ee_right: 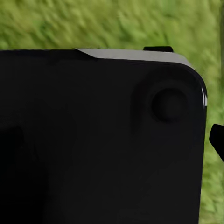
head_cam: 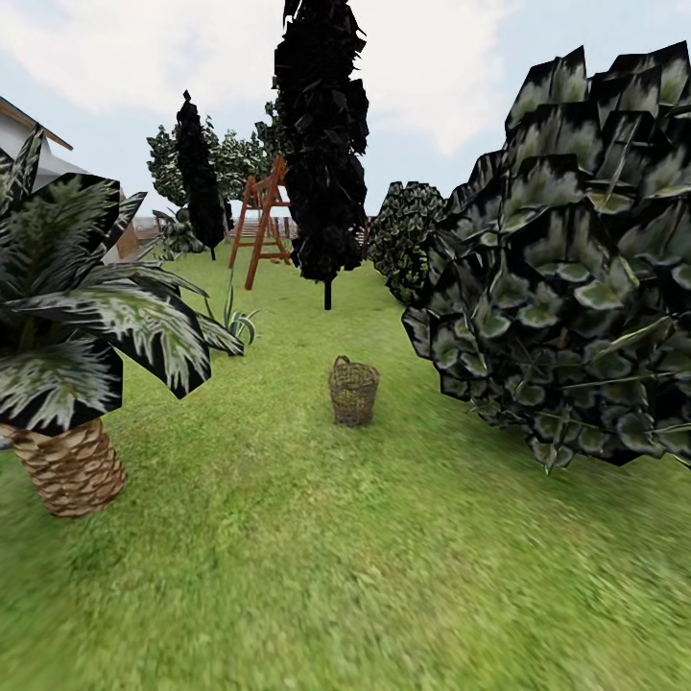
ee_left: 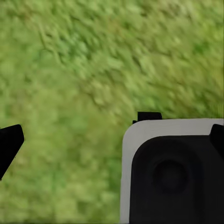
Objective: Take the three Easter eggs out of the wicker basket on the lawn in the garden, then place them on the lawn next to a single tree (choose any tree) so that all three eggs are next to the same tree and none are left in the basket.
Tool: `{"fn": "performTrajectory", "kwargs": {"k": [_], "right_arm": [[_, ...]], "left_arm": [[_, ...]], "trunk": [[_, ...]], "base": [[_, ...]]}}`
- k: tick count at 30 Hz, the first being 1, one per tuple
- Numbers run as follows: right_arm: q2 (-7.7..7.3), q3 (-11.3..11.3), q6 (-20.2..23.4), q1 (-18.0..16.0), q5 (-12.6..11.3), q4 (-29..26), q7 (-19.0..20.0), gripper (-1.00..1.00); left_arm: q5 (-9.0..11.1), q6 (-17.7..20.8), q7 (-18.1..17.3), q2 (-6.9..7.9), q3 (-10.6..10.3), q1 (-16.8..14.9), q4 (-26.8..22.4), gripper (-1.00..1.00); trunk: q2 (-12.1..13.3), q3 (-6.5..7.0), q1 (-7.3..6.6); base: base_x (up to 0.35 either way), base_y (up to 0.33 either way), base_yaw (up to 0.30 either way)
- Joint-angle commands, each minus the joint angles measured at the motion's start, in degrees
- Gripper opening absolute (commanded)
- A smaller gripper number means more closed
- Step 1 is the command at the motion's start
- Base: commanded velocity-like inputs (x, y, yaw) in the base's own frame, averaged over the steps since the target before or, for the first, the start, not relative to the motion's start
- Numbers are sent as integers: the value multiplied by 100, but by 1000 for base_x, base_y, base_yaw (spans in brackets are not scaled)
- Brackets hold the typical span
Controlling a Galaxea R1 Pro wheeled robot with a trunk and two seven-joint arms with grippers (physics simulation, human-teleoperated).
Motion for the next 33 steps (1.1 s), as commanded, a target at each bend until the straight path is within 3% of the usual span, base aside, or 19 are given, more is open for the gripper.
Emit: {"fn": "performTrajectory", "kwargs": {"k": [1, 10, 15, 20, 21, 23, 29, 33], "right_arm": [[1, -40, -8, 3, 0, -42, 1, 100], [1, -182, -8, 3, 0, -332, 1, 100], [-95, -22, -167, -161, -27, -366, -44, 100], [-71, 106, -207, -182, -32, -528, -63, 100], [-65, 109, -173, -184, -33, -1998, -66, 100], [-62, 113, -134, -185, -33, -2161, -67, 100], [-26, 125, 372, -188, -34, -2926, -70, 100], [40, 136, 730, -188, -28, -3323, -70, 100]], "left_arm": [[0, -18, 49, 0, -8, -3, 4, 100], [0, -18, 82, 0, -8, -3, 4, 100], [-15, -23, -80, -73, -44, 34, 22, 100], [-14, -44, -240, -92, -65, 42, -30, 100], [-17, -44, -487, -94, -71, 43, -121, 100], [-19, -34, -495, -96, -77, 43, -268, 100], [-30, 252, -499, -98, -77, 44, -1313, 100], [-16, 1091, -499, -121, -61, 99, -2686, 100]], "trunk": [[-3, -5, 0], [-3, -5, 0], [-3, -5, 0], [-3, -5, 0], [-3, -5, 0], [-3, -5, 0], [-3, -5, 0], [-3, -5, 0]], "base": [[0, 0, 0], [0, 0, 0], [0, 0, 0], [0, 0, 0], [0, 0, 0], [0, 0, 0], [0, 0, 0], [0, 0, 0]]}}
